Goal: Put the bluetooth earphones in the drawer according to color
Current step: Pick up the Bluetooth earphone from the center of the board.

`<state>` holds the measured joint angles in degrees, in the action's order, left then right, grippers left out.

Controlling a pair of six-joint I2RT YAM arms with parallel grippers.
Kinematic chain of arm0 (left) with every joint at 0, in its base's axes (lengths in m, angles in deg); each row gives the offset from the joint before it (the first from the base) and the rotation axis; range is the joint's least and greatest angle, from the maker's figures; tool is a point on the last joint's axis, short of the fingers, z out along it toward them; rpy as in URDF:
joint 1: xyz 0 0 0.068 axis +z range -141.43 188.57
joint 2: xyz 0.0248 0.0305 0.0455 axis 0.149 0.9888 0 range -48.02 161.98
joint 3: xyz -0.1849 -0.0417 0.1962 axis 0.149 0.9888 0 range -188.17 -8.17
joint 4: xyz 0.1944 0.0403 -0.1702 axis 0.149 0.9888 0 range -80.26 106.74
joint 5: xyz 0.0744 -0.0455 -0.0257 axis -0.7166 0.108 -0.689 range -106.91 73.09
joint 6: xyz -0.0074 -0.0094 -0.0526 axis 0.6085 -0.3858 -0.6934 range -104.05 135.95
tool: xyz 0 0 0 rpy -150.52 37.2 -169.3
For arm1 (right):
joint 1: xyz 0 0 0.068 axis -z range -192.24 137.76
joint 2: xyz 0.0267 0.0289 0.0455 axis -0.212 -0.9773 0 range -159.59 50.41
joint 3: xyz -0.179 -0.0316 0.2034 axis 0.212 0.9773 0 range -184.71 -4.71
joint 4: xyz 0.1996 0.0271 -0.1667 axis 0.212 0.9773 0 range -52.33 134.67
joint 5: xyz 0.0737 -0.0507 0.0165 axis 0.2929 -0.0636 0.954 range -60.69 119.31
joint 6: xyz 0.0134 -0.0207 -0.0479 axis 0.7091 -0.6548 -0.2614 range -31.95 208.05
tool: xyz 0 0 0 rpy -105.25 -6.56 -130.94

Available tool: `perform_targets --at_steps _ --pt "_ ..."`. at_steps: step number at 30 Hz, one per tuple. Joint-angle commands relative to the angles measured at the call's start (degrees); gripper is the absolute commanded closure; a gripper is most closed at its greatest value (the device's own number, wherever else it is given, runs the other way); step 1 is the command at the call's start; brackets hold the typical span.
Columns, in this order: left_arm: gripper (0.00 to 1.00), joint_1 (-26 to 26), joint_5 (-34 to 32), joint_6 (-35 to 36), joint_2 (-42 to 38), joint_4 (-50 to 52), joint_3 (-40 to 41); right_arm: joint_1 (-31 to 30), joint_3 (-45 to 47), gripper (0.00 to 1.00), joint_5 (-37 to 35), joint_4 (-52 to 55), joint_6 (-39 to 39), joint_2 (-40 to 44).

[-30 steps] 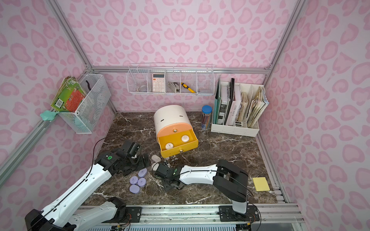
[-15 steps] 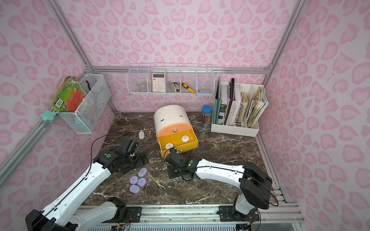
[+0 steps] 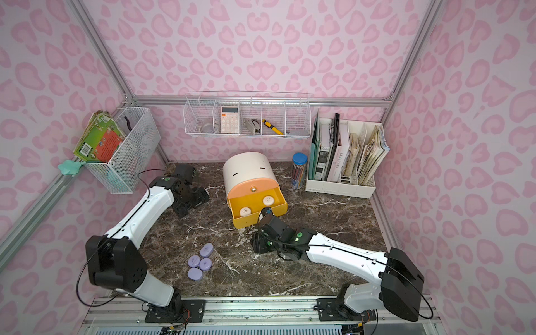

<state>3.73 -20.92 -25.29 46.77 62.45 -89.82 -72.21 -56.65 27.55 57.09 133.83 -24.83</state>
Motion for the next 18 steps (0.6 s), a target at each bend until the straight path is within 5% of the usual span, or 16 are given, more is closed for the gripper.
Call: perform_targets --at_steps 1,8,18 --pt "0.12 2.40 1.07 2.83 7.10 1.03 -6.17 1.09 2.64 0.28 0.48 -1.40 0.54 3.07" --pt "0.17 5.70 4.30 5.13 24.21 8.45 -23.30 4.37 10.12 0.25 3.13 -6.56 1.32 10.00" --pt "0.19 5.76 4.19 7.04 36.82 11.79 -33.86 7.89 13.64 0.25 5.73 -6.68 0.80 14.83"
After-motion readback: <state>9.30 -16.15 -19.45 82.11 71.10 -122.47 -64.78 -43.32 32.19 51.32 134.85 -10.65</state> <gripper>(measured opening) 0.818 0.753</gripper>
